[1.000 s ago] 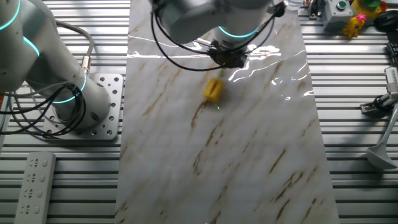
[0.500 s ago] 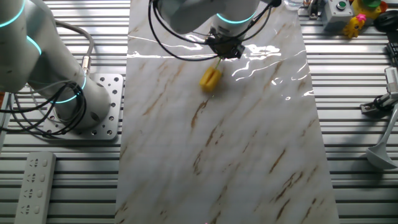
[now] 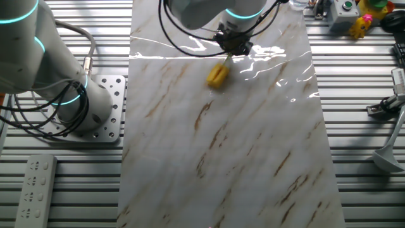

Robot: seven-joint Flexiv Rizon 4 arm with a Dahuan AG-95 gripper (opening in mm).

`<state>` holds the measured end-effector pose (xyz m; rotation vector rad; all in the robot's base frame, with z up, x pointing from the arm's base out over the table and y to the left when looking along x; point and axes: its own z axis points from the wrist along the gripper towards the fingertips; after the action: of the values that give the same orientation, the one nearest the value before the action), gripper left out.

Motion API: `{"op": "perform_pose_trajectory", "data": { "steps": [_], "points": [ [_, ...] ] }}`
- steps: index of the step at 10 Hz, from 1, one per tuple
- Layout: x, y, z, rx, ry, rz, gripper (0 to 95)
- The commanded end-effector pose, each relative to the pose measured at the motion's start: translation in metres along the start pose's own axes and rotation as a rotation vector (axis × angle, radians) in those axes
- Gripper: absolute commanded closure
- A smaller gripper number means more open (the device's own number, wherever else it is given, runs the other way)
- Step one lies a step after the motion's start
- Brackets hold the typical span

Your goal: Scrub the table with a brush

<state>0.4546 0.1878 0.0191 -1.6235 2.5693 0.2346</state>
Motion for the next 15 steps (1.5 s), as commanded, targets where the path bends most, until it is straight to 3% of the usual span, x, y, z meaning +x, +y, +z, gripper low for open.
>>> {"op": "perform_pose_trajectory", "data": {
  "steps": [1,6,9,13,15],
  "points": [
    [-0.003,-0.014,0.002,0.013,0.02,-0.063,95.0],
    [-0.002,-0.048,-0.008,0.006,0.027,-0.167,95.0],
    [0.004,-0.059,-0.013,0.005,0.033,-0.21,95.0],
    [0.007,-0.058,-0.012,0.005,0.028,-0.216,95.0],
    [0.025,-0.039,-0.002,-0.001,0.014,-0.184,95.0]
  ]
}}
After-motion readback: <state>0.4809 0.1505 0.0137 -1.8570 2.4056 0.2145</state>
